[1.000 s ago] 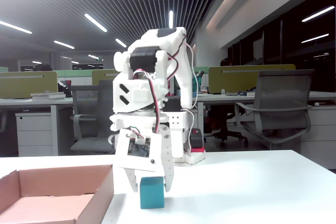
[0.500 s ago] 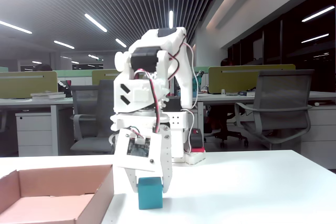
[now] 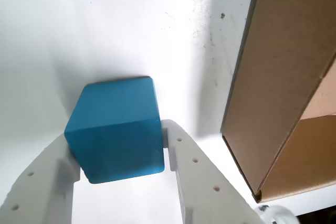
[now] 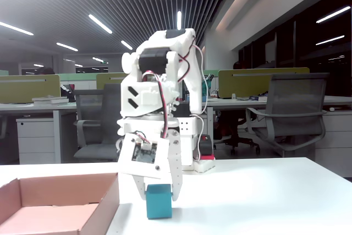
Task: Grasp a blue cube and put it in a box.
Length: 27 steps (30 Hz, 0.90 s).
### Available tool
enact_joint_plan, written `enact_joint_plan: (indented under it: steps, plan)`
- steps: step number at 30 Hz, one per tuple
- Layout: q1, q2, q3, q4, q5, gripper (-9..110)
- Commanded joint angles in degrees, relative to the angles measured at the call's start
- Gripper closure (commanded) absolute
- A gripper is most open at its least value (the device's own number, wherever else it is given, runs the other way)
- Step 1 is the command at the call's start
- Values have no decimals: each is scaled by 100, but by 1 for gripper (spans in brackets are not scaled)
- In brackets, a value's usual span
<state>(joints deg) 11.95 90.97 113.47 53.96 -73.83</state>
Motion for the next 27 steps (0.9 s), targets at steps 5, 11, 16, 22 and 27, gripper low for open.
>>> enact_joint_plan:
  steps: [5,11,16,22,27]
  plan:
    - [-105,747,-694,387,246,87]
    - [-79,835,-1362,914,589,87]
    - [114,800,-2101,1371,861,87]
    - [598,422,-3182,1907,1143,87]
    - [1125,-44,-3981,2153,1354,87]
